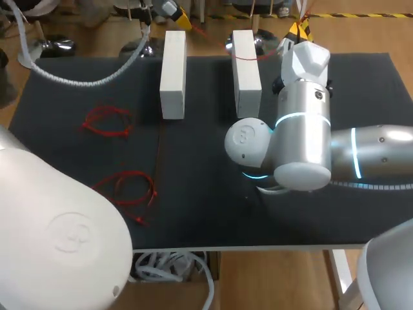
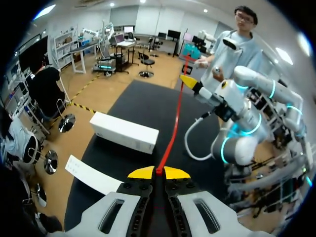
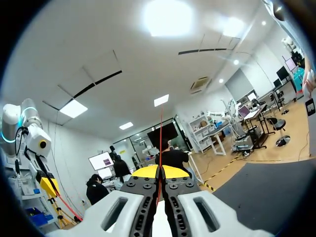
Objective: Grab the tape and strap the tape.
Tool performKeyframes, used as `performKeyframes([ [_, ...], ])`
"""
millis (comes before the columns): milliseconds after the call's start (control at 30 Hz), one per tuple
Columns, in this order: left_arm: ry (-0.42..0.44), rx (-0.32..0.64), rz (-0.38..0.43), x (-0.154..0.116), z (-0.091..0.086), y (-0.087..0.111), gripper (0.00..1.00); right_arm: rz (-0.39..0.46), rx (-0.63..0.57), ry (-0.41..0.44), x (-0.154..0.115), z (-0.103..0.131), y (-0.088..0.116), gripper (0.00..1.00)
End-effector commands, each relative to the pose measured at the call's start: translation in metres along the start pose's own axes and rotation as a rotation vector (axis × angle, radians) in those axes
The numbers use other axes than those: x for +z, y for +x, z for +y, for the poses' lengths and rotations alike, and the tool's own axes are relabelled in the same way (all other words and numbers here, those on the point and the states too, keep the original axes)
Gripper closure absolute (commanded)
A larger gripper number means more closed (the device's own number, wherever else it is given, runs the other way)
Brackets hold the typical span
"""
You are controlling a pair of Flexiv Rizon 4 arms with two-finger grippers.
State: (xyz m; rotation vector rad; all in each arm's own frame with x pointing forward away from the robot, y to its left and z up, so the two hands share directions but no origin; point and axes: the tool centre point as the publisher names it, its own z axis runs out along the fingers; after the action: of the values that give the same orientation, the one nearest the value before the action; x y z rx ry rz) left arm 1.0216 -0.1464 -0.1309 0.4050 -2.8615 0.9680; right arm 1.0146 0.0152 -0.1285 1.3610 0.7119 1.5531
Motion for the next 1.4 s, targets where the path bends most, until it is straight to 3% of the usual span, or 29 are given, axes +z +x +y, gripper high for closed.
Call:
performKeyframes([
  [33,-0.215,-0.001,0.008,0.000,-0.004,-0.003,1.00,0.000,0.000,0.005,0.001,0.003,0.000,1.00],
  [1033,-0.215,-0.001,0.008,0.000,-0.004,-0.003,1.00,0.000,0.000,0.005,0.001,0.003,0.000,1.00],
  [1133,-0.215,-0.001,0.008,0.000,-0.004,-0.003,1.00,0.032,-0.045,-0.027,0.005,0.002,0.004,1.00],
  [1400,-0.215,-0.001,0.008,0.000,-0.004,-0.003,1.00,-0.007,-0.210,-0.053,0.021,-0.011,0.024,1.00],
])
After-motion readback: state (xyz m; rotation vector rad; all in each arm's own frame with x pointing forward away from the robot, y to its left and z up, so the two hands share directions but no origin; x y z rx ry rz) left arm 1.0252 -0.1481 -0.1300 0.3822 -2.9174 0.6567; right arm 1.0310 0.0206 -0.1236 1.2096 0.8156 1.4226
